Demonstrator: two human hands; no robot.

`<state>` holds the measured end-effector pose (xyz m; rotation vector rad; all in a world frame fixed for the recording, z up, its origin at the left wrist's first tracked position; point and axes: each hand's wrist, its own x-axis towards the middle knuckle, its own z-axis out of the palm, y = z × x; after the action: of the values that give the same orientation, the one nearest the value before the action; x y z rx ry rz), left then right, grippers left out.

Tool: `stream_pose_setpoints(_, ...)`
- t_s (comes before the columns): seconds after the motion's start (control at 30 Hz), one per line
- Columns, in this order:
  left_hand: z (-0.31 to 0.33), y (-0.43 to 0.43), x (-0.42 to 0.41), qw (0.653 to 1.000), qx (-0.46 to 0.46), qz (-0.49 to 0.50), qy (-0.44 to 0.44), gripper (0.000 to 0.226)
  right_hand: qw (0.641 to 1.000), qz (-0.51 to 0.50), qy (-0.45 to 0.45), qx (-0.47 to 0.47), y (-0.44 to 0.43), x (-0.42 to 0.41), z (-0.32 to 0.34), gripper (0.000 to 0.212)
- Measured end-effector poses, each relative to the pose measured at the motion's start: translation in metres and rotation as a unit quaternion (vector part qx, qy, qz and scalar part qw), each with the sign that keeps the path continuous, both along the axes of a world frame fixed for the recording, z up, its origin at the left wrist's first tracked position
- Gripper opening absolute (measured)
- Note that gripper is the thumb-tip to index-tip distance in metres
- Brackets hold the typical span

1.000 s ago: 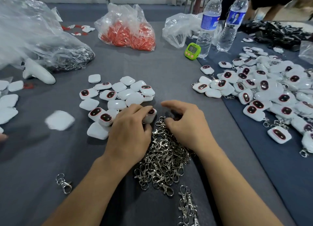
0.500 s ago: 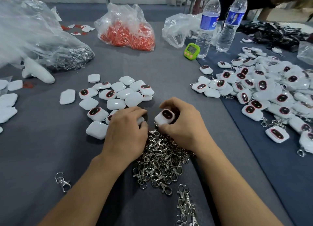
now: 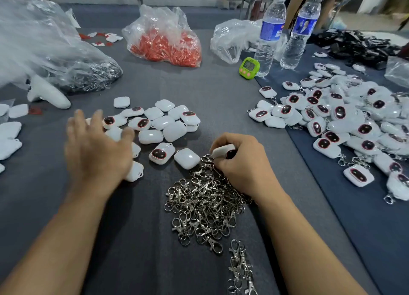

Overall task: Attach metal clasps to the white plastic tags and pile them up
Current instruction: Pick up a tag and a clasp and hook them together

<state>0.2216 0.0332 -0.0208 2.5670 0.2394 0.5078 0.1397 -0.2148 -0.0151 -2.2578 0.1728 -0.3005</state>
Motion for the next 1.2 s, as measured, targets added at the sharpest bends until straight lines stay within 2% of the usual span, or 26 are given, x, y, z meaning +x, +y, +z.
stream_pose_setpoints(0.07, -0.002, 0.019, 0.012, 0.996, -0.012, -0.002, 0.083, 0.076, 1.000, 0.004, 0.002, -0.005, 0.001, 0.000, 0.001, 0.028)
stream_pose_setpoints(0.13, -0.004, 0.022, 0.015, 0.992, 0.011, -0.047, 0.117, 0.067, 1.000, 0.007, 0.003, -0.007, 0.002, 0.000, 0.001, 0.030)
stream_pose_setpoints(0.33, -0.005, 0.002, 0.007, 0.976, 0.021, -0.186, 0.108, 0.055, 1.000, 0.010, 0.006, -0.010, 0.003, -0.001, 0.000, 0.028)
stream_pose_setpoints(0.43, -0.001, -0.003, 0.003, 0.961, -0.037, -0.260, 0.087, 0.039, 1.000, 0.012, 0.010, -0.004, 0.002, -0.001, 0.000, 0.024)
stream_pose_setpoints(0.57, -0.003, -0.010, -0.002, 0.949, -0.118, -0.270, 0.115, 0.052, 0.999, 0.035, 0.030, -0.025, 0.004, -0.001, 0.003, 0.024)
stream_pose_setpoints(0.63, -0.002, -0.018, -0.008, 0.960, -0.123, -0.244, 0.057, 0.062, 0.998, 0.039, 0.036, -0.038, 0.005, -0.001, 0.003, 0.024)
stream_pose_setpoints(0.7, 0.007, -0.029, -0.018, 0.964, -0.101, -0.241, -0.055, 0.064, 0.998, 0.038, 0.033, -0.045, 0.006, -0.001, 0.002, 0.025)
stream_pose_setpoints(0.8, 0.015, -0.051, -0.037, 0.937, -0.051, -0.300, -0.169, 0.045, 0.999, 0.009, 0.009, -0.034, 0.007, 0.000, 0.000, 0.027)
stream_pose_setpoints(0.9, 0.011, -0.078, -0.059, 0.926, -0.026, -0.344, -0.153, 0.034, 0.998, -0.030, -0.021, 0.049, 0.004, 0.001, 0.000, 0.029)
stream_pose_setpoints(1.0, 0.003, -0.090, -0.067, 0.936, -0.019, -0.331, -0.118, 0.044, 0.986, -0.033, -0.032, 0.163, 0.000, 0.001, 0.000, 0.027)
stream_pose_setpoints(1.13, -0.001, -0.085, -0.061, 0.929, -0.099, -0.350, -0.070, 0.051, 0.947, -0.008, -0.041, 0.320, 0.003, 0.000, 0.003, 0.025)
stream_pose_setpoints(1.2, -0.001, -0.085, -0.060, 0.926, -0.130, -0.344, -0.080, 0.053, 0.933, 0.015, -0.042, 0.358, 0.006, -0.001, 0.004, 0.022)
